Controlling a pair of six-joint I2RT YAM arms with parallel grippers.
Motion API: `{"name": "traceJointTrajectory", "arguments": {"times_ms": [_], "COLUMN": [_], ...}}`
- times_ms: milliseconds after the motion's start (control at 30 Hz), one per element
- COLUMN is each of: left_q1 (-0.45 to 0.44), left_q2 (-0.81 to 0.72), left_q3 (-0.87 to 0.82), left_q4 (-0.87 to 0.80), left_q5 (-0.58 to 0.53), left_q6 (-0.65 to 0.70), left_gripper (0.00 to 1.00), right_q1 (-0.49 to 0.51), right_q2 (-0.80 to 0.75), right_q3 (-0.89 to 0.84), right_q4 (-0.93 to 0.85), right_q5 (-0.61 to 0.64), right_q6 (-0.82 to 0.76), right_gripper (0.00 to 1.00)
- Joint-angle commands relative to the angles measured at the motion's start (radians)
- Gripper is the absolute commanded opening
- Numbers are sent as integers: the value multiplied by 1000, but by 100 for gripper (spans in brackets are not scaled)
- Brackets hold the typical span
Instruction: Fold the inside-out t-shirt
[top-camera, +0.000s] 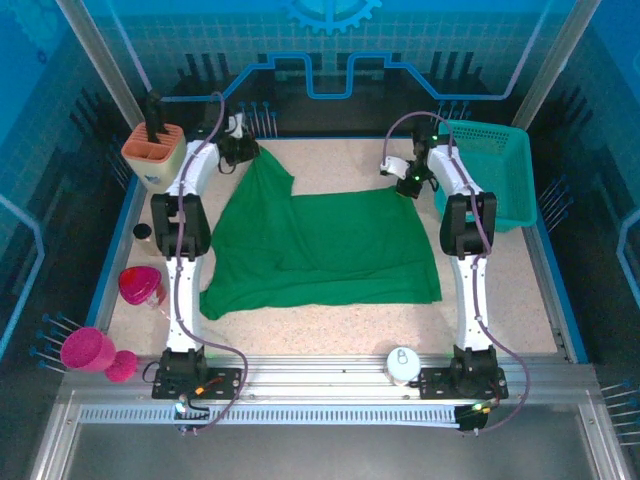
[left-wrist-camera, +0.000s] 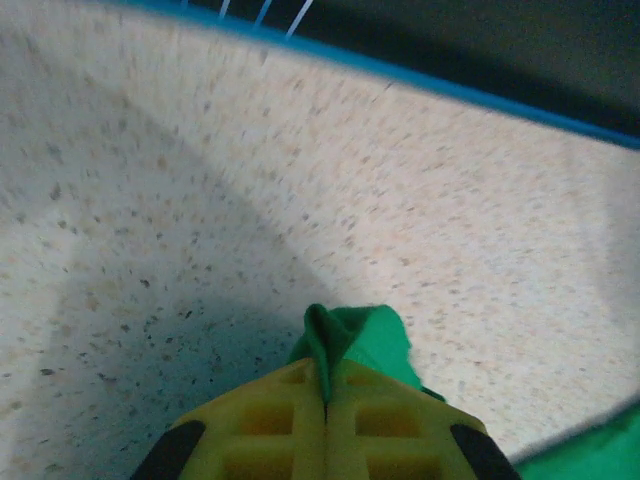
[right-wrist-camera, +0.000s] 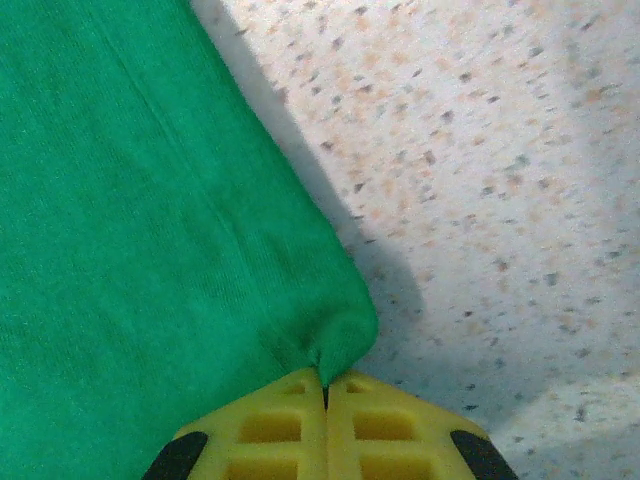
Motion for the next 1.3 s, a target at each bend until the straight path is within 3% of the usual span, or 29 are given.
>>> {"name": "traceJointTrajectory", "arguments": {"times_ms": [0,233,500,700,900,1100,1267], "left_q1": [7,5,4,2,-19,-34,-43], "left_q2": [-154,-356,-445,-605,-798,-1003,-1174], "left_q3": [-113,-429,-514,-705,-925,-1172,-1357], "left_q4": [113,333,267,283,286,245,229], "left_q5": [-18,31,7,0,-3,-24,-19], "left_q6": [107,209,363,426,427,368,211], "left_gripper": [0,0,0,0,0,0,0], "right_q1": [-22,-34,-48,-65,-71,-67,-82], "right_q2": [-153,-281,-480,-565,-618,-690,-767], "right_q3": [-112,-251,-630,-766,-837,-924,-1047], "right_q4": [189,300,604,598,532,443,428], "right_q5": [-13,-9,-32,-40,-27,84,41], "right_q6": [28,-49,-84,-155,-246,-408,-454], "right_gripper": [0,0,0,0,2,5,7]}}
